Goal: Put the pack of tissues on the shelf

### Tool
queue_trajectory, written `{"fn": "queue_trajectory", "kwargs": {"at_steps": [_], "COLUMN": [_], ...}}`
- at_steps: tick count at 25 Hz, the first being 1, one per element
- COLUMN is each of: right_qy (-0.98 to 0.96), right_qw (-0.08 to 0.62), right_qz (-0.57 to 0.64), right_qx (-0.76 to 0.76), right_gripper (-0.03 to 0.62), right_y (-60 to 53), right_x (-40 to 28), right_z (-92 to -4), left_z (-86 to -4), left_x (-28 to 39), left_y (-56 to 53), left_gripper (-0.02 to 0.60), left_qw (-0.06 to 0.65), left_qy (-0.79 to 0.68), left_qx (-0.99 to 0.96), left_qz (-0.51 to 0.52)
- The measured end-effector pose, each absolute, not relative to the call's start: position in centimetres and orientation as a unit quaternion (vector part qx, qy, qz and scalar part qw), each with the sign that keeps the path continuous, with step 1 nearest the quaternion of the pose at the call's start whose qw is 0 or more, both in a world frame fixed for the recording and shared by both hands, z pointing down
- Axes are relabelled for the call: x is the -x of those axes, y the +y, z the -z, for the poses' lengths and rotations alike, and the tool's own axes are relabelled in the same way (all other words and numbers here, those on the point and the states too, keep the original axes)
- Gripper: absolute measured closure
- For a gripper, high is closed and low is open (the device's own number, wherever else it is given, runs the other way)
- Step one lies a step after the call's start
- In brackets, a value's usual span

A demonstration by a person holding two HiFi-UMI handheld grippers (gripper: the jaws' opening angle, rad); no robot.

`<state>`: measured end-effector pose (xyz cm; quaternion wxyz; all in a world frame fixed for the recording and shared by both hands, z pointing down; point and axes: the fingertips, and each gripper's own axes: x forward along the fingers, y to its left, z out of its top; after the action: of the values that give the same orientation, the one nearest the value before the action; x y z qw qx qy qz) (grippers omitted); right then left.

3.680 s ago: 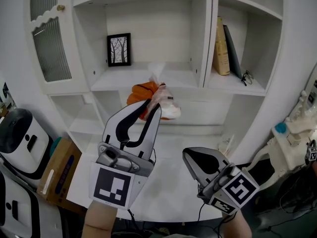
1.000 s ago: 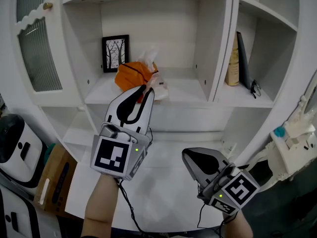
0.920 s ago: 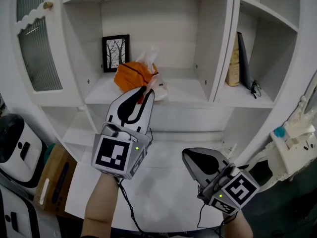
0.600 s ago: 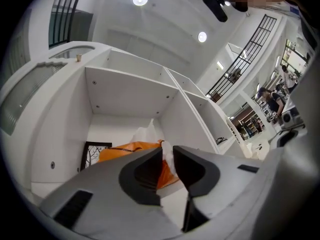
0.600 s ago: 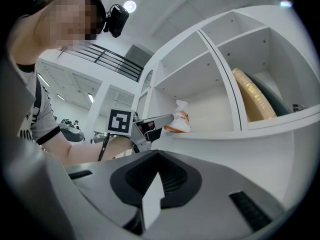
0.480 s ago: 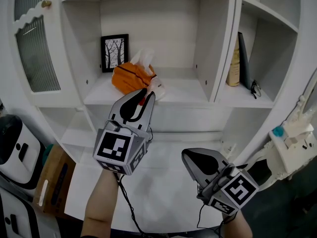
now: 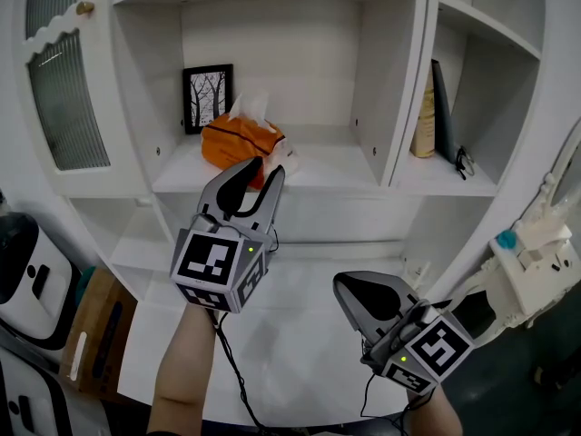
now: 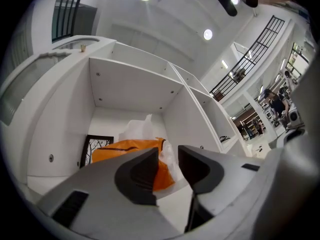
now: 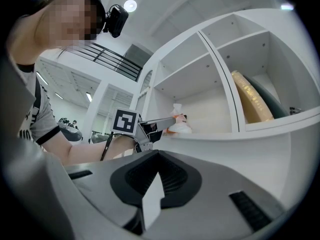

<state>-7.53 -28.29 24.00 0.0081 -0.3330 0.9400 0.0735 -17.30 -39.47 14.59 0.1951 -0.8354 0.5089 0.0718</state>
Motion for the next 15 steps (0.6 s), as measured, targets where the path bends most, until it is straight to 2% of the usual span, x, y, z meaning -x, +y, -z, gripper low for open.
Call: {"fn": "queue_trajectory", "kwargs": {"at_steps": [12, 14, 15], "right_qy": [0.947, 0.949, 0.950], "right_qw": [0.014, 0.016, 0.017], "right_qz": [-0.074, -0.073, -0.072], "right_qx": [0.312, 0.306, 0.302], "right_gripper": [0.582, 0.582, 0.582], "right_y": [-27.0, -26.6, -26.4], "right_x": [8.3, 8.5, 8.6], "right_z": [-23.9, -24.0, -24.0], "left_z": [-13.9, -14.2, -14.4], "left_x": [18.3, 18.0, 18.0], "left_y": [-35.8, -34.7, -34.2], "left_gripper": [0.413, 0.451, 0.451], "left_qw": [0.222, 0.223, 0.223], "left_qy": [0.520, 0.518, 0.518], "left_qx": [0.821, 0.823, 0.823], "left_qz": [-0.076, -0.072, -0.070]}}
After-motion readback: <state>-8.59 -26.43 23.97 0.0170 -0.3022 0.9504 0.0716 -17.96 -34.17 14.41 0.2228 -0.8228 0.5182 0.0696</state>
